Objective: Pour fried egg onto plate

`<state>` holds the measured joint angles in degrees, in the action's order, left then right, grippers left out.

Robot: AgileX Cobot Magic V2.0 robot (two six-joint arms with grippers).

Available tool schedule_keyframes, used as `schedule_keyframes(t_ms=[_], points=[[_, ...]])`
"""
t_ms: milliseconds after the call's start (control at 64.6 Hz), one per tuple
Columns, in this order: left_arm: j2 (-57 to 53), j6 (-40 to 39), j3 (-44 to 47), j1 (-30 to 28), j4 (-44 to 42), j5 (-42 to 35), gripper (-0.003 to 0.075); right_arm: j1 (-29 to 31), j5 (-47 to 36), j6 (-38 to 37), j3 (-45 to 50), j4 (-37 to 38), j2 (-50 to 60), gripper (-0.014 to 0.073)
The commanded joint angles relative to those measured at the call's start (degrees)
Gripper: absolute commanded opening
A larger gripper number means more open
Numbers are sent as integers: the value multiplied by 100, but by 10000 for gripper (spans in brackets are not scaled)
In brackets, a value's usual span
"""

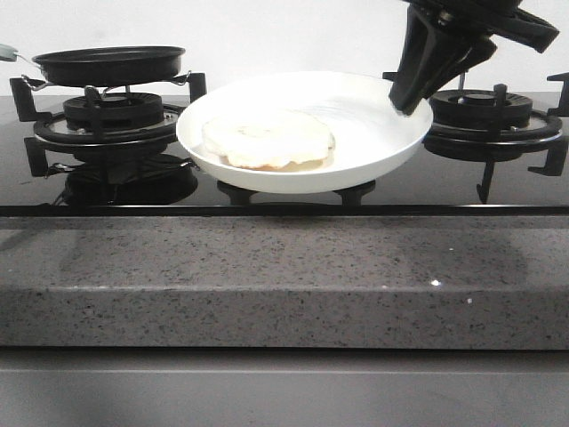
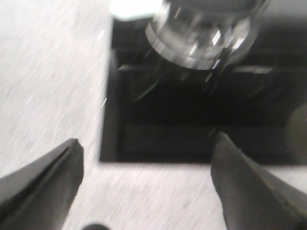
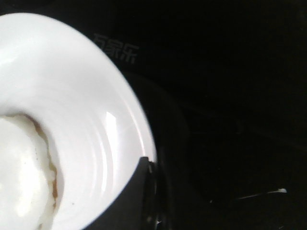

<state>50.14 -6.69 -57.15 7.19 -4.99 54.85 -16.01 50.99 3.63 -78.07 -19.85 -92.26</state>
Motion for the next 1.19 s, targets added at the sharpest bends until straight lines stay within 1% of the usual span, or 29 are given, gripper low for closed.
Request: schedule_keyframes(t_ms=[0,155,263,310,496,712,945,1068,1177], points=[[-291,-150,165,70,-231,-314,544,3,-241,34,-150,-129,260,-68],[-558,-150,563,70,-231,-373,545,3,-246,34,-150,-129,260,-68],[-607,-150,629,70,-196,-359,545,3,-469,34,-150,-159,255,-68],[-607,-150,629,70,-182,-359,545,3,-442,34,-183,-217,262,-68],[-607,-150,629,70,-182,-395,545,33,-409,4,-670,-333,260,-68],[-607,-150,629,70,-182,-395,545,221,-348,-853,-1530,-363,-185,-68],[-607,-150,629,70,-182,-395,545,455,101,-1656,-2463,-349,-1060,-68],[-607,-150,629,70,-182,-395,545,534,81,-2008,-2611,-299,-1375,-68],[-607,-150,629,70,-182,-395,545,556,95,-2151,-2691,-187,-1621,-67]])
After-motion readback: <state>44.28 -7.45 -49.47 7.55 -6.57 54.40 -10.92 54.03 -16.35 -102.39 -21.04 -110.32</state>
